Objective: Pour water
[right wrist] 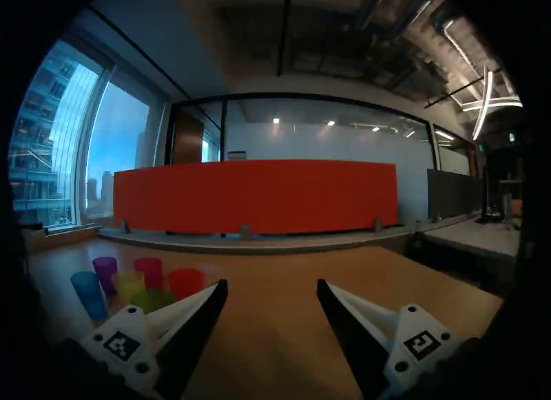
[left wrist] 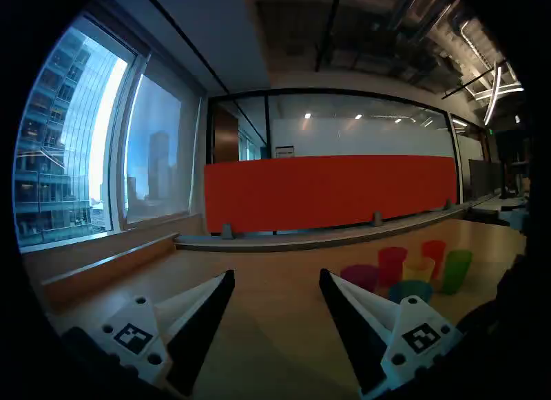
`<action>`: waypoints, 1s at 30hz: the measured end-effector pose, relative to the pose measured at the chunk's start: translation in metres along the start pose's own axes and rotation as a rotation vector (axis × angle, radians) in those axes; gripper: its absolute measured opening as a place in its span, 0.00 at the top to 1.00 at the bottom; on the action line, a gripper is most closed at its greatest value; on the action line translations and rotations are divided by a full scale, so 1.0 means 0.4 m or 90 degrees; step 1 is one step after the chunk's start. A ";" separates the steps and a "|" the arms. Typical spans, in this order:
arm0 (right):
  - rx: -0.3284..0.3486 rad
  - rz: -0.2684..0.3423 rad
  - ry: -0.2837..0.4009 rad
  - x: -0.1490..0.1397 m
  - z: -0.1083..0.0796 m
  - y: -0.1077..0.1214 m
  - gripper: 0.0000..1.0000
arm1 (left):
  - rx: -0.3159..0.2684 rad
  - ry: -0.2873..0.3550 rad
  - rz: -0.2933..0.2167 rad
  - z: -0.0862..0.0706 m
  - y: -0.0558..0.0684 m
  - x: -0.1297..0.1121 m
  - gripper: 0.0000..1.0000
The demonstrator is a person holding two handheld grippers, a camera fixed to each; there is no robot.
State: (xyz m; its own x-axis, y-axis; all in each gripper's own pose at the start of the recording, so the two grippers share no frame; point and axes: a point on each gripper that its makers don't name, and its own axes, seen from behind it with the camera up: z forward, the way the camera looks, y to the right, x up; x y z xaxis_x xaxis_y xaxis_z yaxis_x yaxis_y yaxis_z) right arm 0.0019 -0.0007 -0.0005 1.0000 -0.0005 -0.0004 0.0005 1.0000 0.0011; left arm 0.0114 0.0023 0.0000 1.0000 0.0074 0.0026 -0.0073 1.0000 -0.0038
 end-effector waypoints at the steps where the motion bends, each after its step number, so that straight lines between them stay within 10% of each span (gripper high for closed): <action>1: 0.001 -0.001 0.000 0.008 -0.002 -0.003 0.00 | -0.002 -0.002 0.001 0.001 0.003 0.007 0.09; 30: 0.062 -0.040 -0.031 0.365 0.037 -0.058 0.00 | -0.062 -0.024 -0.040 0.096 -0.007 0.357 0.09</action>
State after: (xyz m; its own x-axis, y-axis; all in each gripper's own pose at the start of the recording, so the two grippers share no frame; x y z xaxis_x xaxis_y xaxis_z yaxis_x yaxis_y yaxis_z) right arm 0.1478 -0.0241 0.0144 0.9968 -0.0661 0.0447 0.0614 0.9932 0.0990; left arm 0.1540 0.0006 0.0387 0.9976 -0.0540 0.0428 0.0581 0.9933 -0.1003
